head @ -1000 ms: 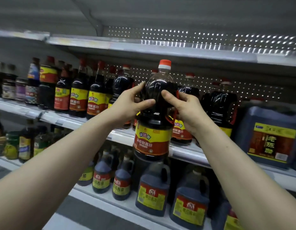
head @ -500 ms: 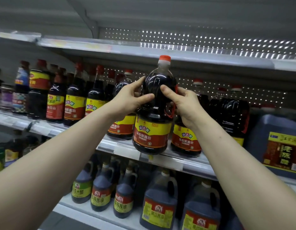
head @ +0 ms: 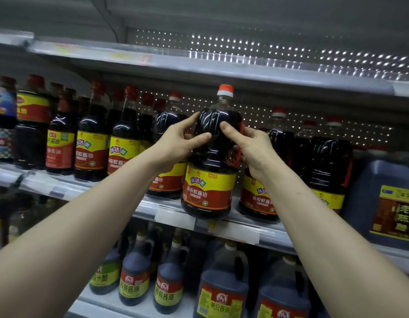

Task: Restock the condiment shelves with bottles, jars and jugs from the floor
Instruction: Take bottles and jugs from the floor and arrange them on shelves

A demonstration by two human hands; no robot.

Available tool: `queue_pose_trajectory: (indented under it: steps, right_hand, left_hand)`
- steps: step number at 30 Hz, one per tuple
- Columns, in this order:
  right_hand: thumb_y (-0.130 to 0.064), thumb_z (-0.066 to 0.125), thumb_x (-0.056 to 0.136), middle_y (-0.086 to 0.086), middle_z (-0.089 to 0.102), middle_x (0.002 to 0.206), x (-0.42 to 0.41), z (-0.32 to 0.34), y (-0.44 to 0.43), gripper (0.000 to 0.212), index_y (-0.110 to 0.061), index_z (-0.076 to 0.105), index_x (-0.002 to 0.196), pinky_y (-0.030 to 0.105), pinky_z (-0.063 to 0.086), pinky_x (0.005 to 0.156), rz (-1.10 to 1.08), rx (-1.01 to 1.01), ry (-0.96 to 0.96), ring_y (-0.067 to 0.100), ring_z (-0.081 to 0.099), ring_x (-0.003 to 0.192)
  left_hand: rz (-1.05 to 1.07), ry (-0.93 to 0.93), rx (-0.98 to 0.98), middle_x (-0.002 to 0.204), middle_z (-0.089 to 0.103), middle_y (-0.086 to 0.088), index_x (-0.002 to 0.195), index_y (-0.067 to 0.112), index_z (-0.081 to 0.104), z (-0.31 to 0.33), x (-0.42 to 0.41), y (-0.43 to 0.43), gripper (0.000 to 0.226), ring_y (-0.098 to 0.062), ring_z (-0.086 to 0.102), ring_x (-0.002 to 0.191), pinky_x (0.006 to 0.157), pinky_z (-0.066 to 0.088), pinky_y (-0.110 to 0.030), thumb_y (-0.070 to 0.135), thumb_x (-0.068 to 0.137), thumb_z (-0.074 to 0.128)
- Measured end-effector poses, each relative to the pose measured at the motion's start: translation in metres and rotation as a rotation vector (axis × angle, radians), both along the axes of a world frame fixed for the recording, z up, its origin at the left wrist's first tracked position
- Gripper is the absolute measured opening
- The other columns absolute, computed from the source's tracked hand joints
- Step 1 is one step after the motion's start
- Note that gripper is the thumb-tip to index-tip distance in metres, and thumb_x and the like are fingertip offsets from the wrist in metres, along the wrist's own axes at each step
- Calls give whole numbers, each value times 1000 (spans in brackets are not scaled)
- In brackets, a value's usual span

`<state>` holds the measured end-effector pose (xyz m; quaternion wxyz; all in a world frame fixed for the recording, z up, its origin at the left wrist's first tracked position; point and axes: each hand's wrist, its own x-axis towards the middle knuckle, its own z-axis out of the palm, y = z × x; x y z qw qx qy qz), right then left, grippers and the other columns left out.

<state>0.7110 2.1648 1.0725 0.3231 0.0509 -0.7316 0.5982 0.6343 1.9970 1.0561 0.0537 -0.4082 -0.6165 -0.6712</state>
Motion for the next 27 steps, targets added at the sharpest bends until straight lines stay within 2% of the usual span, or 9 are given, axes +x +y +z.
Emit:
queue_pose_trajectory:
  steps: [6, 9, 11, 13, 14, 16, 19, 23, 27]
  right_hand:
    - [-42, 82, 78, 1, 77, 101, -3, 1, -4, 44, -14, 73, 111, 31, 59, 77, -31, -42, -15, 16, 74, 93]
    - [-43, 82, 78, -1, 78, 99, -5, 0, -6, 43, -15, 73, 109, 29, 57, 72, -48, -35, -12, 14, 74, 89]
    - [-44, 82, 77, -1, 78, 98, -5, 0, -7, 42, -16, 73, 107, 30, 57, 74, -58, -32, -6, 16, 74, 91]
    - [-46, 83, 77, -3, 78, 96, -6, -1, -8, 43, -16, 73, 106, 26, 55, 72, -67, -39, -2, 12, 74, 88]
    - [-47, 82, 76, -5, 78, 95, -6, -2, -9, 43, -17, 73, 105, 23, 54, 69, -73, -40, 0, 8, 73, 85]
    - [-52, 81, 76, -8, 77, 94, -5, -4, -11, 43, -21, 72, 104, 20, 53, 66, -100, -23, 2, 4, 72, 82]
    - [-57, 79, 76, -6, 75, 105, -3, -13, -16, 43, -25, 68, 104, 23, 55, 73, -151, 9, -4, 10, 70, 95]
    - [-54, 82, 74, -6, 67, 124, 8, -40, -17, 68, -25, 57, 130, 39, 52, 99, -339, 236, -40, 16, 63, 114]
    - [-51, 83, 73, -6, 61, 135, 19, -73, -20, 85, -27, 43, 144, 44, 48, 104, -404, 362, -113, 19, 56, 124]
  left_hand:
    - [5, -12, 24, 96, 76, 4, 145, 34, 41, -2, -3, 4, 58, -8, 73, 88, 64, 56, -19, 18, 95, 64]
    - [41, 61, -73, 114, 68, 15, 144, 35, 40, -15, 2, 3, 57, 4, 64, 103, 88, 55, -19, 25, 94, 65]
    - [83, 111, -202, 130, 56, 23, 152, 30, 27, -33, 7, 0, 81, 14, 51, 117, 100, 46, -17, 32, 86, 74]
    - [138, 127, -332, 157, 32, 12, 157, 30, 1, -54, 14, -1, 115, -2, 35, 140, 114, 37, -30, 35, 76, 82]
    - [183, 150, -379, 162, 24, 8, 157, 31, -8, -64, 18, -2, 124, -9, 31, 144, 117, 35, -36, 34, 74, 84]
    - [249, 193, -382, 159, 30, 5, 156, 32, -12, -78, 25, -1, 125, -13, 40, 139, 114, 38, -38, 30, 75, 84]
    - [275, 190, -337, 153, 41, 5, 156, 32, -10, -82, 32, -1, 120, -12, 48, 131, 111, 41, -35, 27, 79, 82]
    - [287, 169, -350, 147, 48, 2, 157, 34, -7, -80, 33, -3, 117, -16, 55, 123, 108, 44, -36, 27, 79, 81]
    - [297, 179, -362, 144, 51, 0, 157, 33, -5, -77, 33, -4, 116, -18, 58, 118, 103, 47, -38, 26, 80, 81]
